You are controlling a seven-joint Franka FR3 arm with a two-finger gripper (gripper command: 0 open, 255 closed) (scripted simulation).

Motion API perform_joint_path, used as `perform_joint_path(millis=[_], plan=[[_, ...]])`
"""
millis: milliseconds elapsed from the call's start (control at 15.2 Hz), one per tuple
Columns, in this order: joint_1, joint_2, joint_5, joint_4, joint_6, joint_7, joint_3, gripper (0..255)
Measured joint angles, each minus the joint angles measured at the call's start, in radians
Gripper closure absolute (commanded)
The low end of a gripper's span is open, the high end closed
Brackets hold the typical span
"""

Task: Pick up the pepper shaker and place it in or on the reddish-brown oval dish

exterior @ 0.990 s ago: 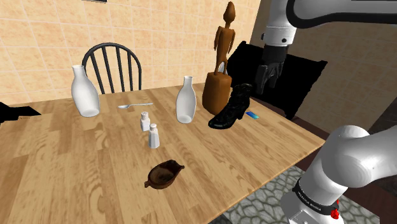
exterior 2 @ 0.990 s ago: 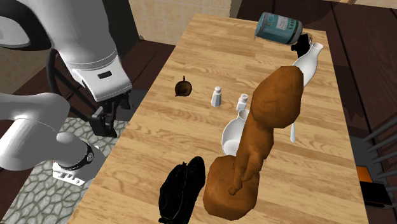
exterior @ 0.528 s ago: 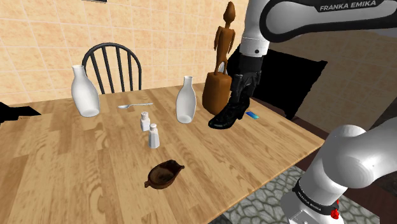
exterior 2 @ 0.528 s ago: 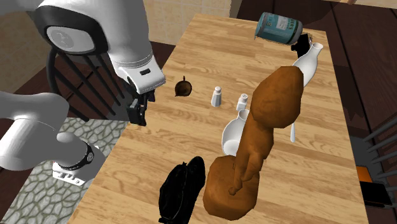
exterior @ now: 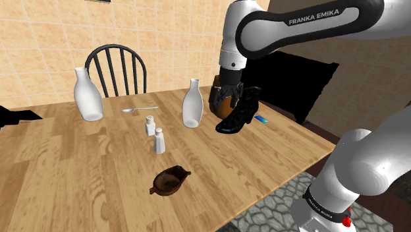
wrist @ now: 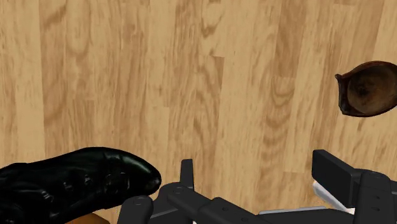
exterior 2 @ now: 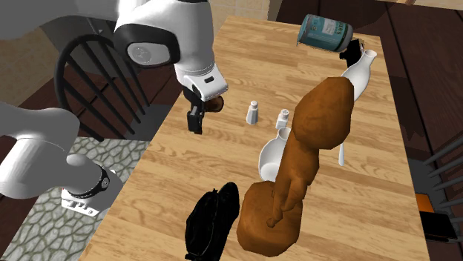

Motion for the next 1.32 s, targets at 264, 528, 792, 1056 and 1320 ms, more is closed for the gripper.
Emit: perform_joint_path(millis=[264, 528, 792, 1056, 1320], plan=[[0.012, 0.12, 0.005, 0.057, 0.082, 0.062, 0.042, 0], [0.024, 0.253, -0.008, 0.144, 0.146, 0.128, 0.079, 0], [0.041, 0.4, -0.04, 0.257, 0.194, 0.197, 0.107, 0], [0.07, 0.536, -0.079, 0.379, 0.224, 0.265, 0.124, 0], [0.102, 0.662, -0.119, 0.496, 0.244, 0.318, 0.126, 0]])
